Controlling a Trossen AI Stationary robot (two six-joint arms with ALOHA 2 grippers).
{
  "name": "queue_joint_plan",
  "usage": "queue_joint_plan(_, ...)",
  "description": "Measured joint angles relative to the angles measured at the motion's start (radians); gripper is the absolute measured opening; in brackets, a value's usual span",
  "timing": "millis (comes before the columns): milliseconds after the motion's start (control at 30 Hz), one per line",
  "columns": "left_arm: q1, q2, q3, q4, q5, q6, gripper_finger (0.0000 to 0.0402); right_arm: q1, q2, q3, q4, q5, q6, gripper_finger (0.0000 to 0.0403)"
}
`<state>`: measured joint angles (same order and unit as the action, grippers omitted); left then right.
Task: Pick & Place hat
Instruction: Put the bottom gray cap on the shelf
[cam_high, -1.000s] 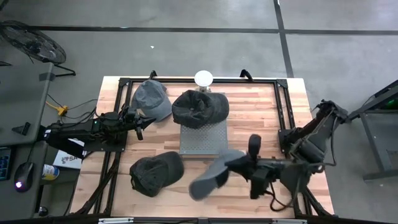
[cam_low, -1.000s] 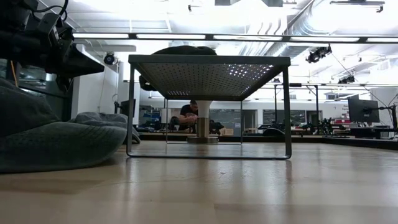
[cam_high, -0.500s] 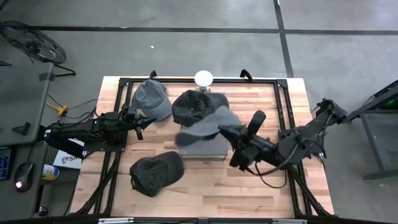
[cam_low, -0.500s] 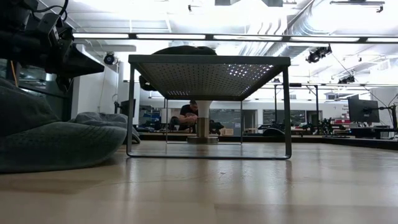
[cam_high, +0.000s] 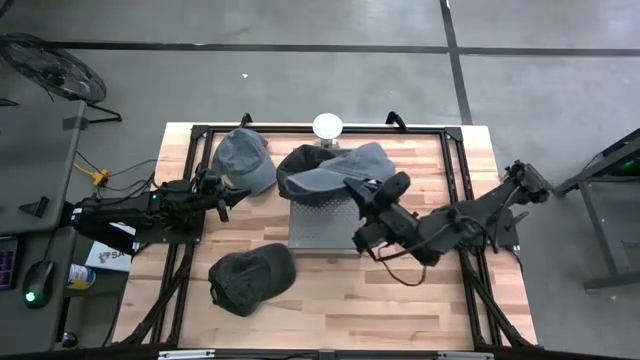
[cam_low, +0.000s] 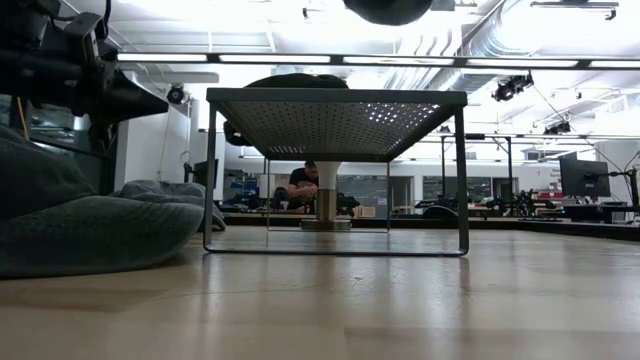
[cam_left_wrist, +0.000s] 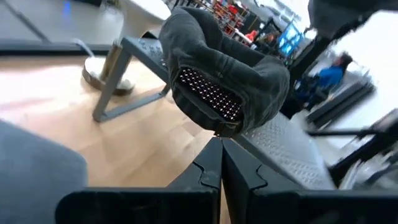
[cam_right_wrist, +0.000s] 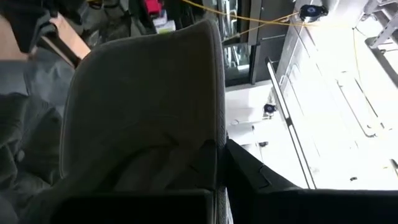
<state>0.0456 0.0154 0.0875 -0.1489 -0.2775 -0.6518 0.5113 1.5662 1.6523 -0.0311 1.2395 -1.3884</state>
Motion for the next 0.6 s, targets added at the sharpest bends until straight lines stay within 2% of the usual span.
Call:
queue_joint_plan(133,0.0,0.0,-0.001,0.064,0.035,-0.135,0.0001,-0.031,0.013,0.0,0.011,-0.014,-0.008,0.0005)
queue_joint_plan(333,0.0,0.016,0.0,0.381,0.238,-0.097,0.0001,-0.056,0.025,0.0,0.102,-0.019,-0.063,0.0005)
queue_joint_plan(467,0.0,0.037,0.001,0.532,0.243,-0.081,0.0001,-0.067,0.025,0.0,0.165,-0.037,-0.099,0.0004)
queue_joint_plan(600,0.0,0.075,0.011,0.592,0.249,-0.079,0.0001,-0.067,0.025,0.0,0.265,-0.125,-0.135,0.0004)
